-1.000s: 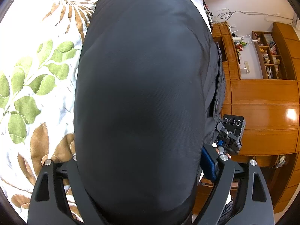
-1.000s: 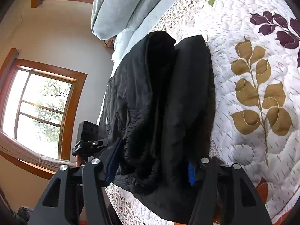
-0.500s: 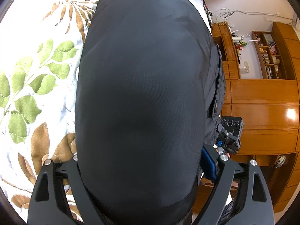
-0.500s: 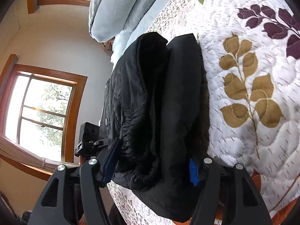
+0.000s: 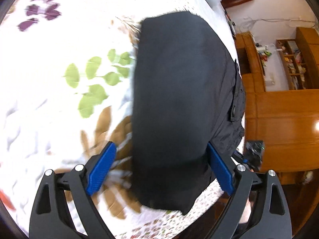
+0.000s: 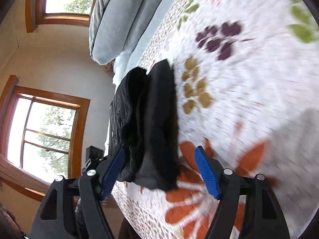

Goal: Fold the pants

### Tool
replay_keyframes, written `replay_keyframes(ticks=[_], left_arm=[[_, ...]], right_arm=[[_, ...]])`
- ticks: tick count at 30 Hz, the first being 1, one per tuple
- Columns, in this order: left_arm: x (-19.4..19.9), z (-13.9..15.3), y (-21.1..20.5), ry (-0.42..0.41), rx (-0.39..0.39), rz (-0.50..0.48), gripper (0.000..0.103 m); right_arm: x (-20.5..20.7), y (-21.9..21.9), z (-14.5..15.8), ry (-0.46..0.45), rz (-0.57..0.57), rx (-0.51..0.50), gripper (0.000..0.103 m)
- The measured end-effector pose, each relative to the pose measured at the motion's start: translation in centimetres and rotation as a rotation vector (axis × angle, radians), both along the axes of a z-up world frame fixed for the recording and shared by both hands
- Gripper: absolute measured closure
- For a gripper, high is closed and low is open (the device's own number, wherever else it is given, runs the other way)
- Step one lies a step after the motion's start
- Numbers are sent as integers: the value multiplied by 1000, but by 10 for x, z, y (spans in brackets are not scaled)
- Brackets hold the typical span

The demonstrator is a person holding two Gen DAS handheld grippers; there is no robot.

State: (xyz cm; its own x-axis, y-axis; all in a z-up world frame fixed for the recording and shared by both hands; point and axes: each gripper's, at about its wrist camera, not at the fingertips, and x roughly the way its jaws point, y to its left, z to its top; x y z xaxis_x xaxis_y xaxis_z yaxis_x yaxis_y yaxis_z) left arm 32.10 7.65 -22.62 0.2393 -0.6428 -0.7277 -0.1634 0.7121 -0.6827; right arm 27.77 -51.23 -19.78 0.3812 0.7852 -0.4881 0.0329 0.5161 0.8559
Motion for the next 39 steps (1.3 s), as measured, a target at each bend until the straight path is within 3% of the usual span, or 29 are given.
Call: replay_keyframes(ticks=[6, 8, 12, 18, 23, 27, 31, 39], left_arm=[[-35, 35, 10, -75, 204, 58, 12], [-48, 43, 13, -97, 239, 80, 12], [-85, 60, 21, -130, 317, 174, 12], [-123, 89, 8, -225, 465, 200, 11], [-134, 117, -22, -299, 468, 178, 10], [-139, 134, -51, -360, 472, 156, 3], [-147, 146, -74, -401, 490, 112, 3], [-167, 172, -99, -474, 525, 79, 3]], right_arm=[[-44, -30, 25, -34, -85, -96, 19], [-62, -36, 37, -49, -116, -147, 19], [-95, -34, 65, -77, -165, -333, 11], [-124, 1, 115, -164, -180, -609, 4], [-128, 57, 149, -256, -157, -796, 4], [-132, 99, 169, -331, -130, -840, 4], [-141, 134, 185, -391, -114, -870, 3], [-160, 156, 197, -402, -141, -824, 3]])
